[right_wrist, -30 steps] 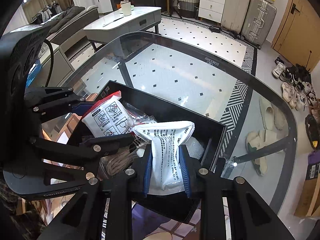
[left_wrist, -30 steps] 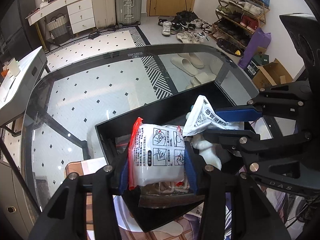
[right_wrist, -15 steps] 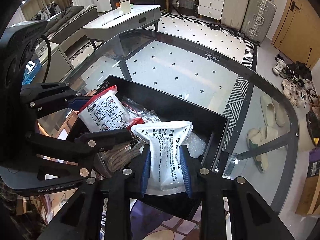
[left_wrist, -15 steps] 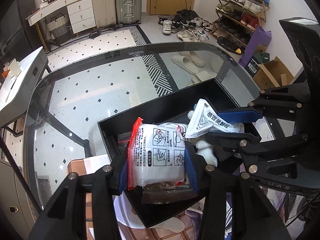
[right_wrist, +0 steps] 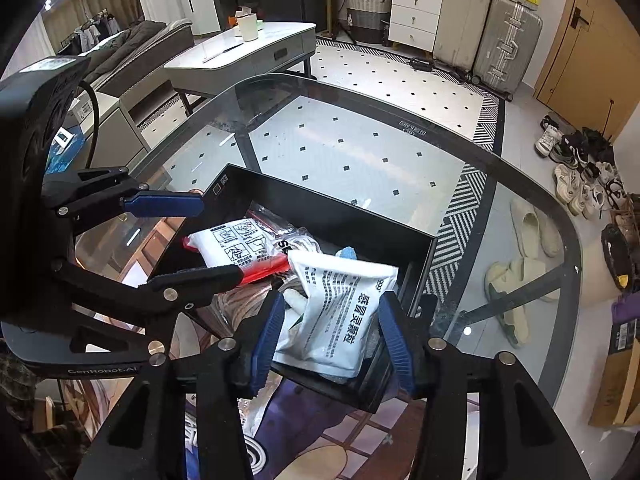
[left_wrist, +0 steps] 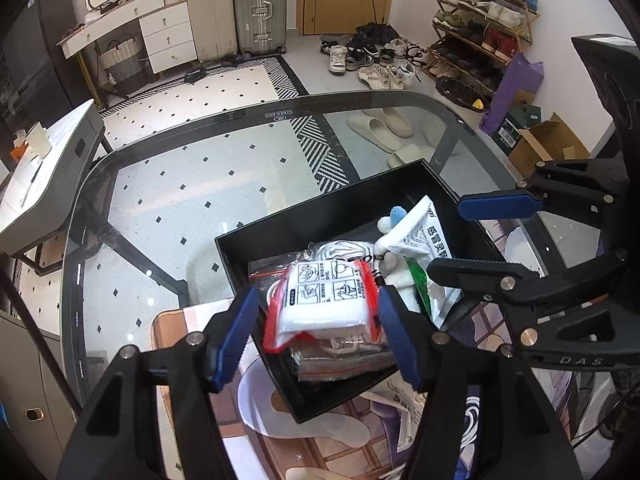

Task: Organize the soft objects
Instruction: 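Lower both sachets into the box and open both grippers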

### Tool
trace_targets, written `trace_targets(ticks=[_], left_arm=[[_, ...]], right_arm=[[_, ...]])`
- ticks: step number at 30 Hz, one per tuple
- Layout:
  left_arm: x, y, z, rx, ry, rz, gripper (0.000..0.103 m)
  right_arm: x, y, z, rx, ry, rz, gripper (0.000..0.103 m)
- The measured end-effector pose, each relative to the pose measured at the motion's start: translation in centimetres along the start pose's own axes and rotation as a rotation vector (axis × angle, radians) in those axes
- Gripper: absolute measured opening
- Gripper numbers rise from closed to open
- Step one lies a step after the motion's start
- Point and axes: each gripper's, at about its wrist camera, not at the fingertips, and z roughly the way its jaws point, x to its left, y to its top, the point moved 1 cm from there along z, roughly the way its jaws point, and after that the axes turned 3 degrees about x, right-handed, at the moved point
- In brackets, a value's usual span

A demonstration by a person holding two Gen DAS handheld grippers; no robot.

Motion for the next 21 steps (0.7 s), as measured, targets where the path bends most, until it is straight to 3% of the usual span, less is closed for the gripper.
trace_targets(ticks=[2,6,7,12,21], left_arm=[[0.0,-0.2,-0.5,-0.013,0.011,0.002,0.074],[0.2,-0.5,-1.5,-0.035,-0.007,-0.008,0.079],[0.3,-0.7,-1.7,-0.039,-0.007,-0.011,0.080],[0.6,-1.5,-2.8,-0.060,0.000,-0.017,0.096],[0.9,-3.4,-3.1,-0.049,0.003,-0.031,0.101]], right_arm=[[-0.1,-0.3,-0.6,-0.009,0.006,0.011,0.053],[-0.5,-1.1,-1.8,-0.044,-0.002,0.028,0.084],[-0.6,-1.3,-2.1,-0.053,-0.006,0.031,0.087],[-1.0,-2.4,-2.9,-0.074,-0.014,0.062,0.091],[-1.4,-4.3,-4.0,-0.089,-0.010,0.101,0.094]])
